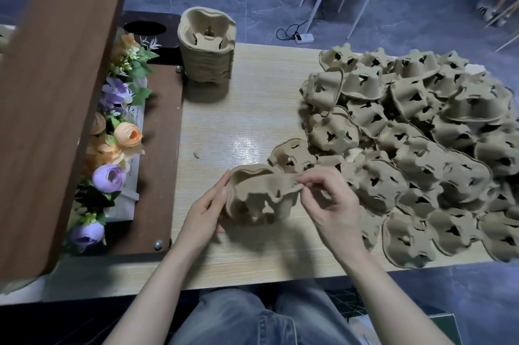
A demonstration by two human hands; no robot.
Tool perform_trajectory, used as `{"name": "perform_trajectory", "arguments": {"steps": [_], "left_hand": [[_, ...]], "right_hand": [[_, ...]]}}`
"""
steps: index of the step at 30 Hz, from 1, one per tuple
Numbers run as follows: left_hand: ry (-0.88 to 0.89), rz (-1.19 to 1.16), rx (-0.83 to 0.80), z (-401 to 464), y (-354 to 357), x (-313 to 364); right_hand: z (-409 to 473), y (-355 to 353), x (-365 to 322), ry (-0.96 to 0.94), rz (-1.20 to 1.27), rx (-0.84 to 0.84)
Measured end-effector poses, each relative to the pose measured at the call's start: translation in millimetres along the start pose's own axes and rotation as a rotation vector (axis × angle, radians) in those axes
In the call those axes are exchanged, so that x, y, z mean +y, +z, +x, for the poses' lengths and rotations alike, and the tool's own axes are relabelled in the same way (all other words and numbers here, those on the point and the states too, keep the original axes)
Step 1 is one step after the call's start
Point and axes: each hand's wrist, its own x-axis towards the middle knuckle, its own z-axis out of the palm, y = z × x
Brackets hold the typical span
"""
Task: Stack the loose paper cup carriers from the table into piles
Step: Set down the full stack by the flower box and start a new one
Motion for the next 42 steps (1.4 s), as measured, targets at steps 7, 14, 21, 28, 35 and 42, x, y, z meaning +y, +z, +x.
{"name": "perform_trajectory", "arguments": {"steps": [7,14,21,28,35,42], "left_hand": [[-0.080,0.017,0.030,-5.5,1.6,6.9],[-0.024,-0.047,-0.005,-5.3,-1.2,4.9],[-0.008,-0.083,-0.005,-3.8,-3.2,-0.4],[-0.044,-0.028,0.073,-0.9,1.8,-3.4],[-0.035,-0.027,0.101,-0.4,4.9,-6.2],[-0.060,-0.030,0.111,0.2,7.1,-8.3]], "right_hand": [[-1.6,24.5,16.5,-0.080,-0.061,-0.089],[-3.7,18.6,22.7,-0.027,-0.065,-0.102],[-3.1,31.1,19.3,-0.069,-0.035,-0.043],[-3.6,34.6,28.2,-0.094,-0.130,-0.047],[-9.7,26.4,26.7,0.084,0.066,-0.100],[-10.9,30.1,25.7,0.213,0.022,-0.237]]}}
